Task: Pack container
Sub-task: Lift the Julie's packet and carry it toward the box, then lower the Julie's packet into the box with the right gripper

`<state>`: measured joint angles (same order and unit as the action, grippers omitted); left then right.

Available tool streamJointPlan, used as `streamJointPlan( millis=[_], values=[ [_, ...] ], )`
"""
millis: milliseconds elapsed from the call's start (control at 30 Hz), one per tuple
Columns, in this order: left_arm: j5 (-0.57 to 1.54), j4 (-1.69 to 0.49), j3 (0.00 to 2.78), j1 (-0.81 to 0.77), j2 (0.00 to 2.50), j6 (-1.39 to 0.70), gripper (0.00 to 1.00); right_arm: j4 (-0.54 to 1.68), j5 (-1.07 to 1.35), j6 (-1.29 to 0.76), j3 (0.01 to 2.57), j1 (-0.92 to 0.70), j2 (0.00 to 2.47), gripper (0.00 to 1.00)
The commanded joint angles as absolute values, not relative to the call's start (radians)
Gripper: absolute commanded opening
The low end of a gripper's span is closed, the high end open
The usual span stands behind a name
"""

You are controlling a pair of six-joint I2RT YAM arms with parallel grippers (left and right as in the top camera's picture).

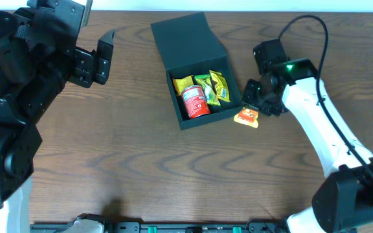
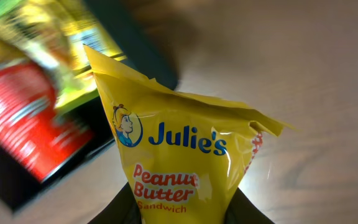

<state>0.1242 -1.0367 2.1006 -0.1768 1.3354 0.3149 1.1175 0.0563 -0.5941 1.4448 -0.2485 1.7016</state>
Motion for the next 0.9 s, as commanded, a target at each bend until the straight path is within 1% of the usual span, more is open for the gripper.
streamJointPlan(
  millis=[0,67,167,300,367,500,600,667,767,867],
  values=[
    [0.123,-1.036,2.105,-0.172,1.341,0.318,0.90,1.122,0.137,-0.334,1.499,-0.244,1.706,0.13],
    [0.123,-1.036,2.105,-0.173,1.341,0.318,0.90,1.117,0.150,-0.226,1.518,-0.247,1.706,0.14],
    [0.123,-1.036,2.105,-0.172,1.341,0.318,0.90,1.105,0.162,-0.122,1.530,-0.252,1.706,0.11],
    [0.124,-1.036,2.105,-0.173,1.341,0.318,0.90,1.051,0.201,-0.110,1.530,-0.274,1.708,0.09],
    [0.124,-1.036,2.105,-0.173,1.341,0.318,0.90,1.013,0.215,-0.145,1.530,-0.289,1.713,0.09],
    [0.126,-1.037,2.105,-0.173,1.341,0.312,0.91,0.924,0.218,-0.292,1.530,-0.323,1.734,0.09],
    [0.131,-1.044,2.105,-0.173,1.341,0.310,0.90,0.858,0.213,-0.447,1.530,-0.353,1.758,0.08],
    [0.132,-1.049,2.105,-0.173,1.341,0.307,0.90,0.822,0.198,-0.566,1.530,-0.369,1.776,0.09],
    [0.132,-1.067,2.105,-0.173,1.340,0.306,0.90,0.795,0.087,-0.821,1.530,-0.403,1.812,0.14],
    [0.132,-1.092,2.105,-0.173,1.340,0.284,0.90,0.796,0.003,-1.068,1.529,-0.431,1.849,0.14]
  ],
)
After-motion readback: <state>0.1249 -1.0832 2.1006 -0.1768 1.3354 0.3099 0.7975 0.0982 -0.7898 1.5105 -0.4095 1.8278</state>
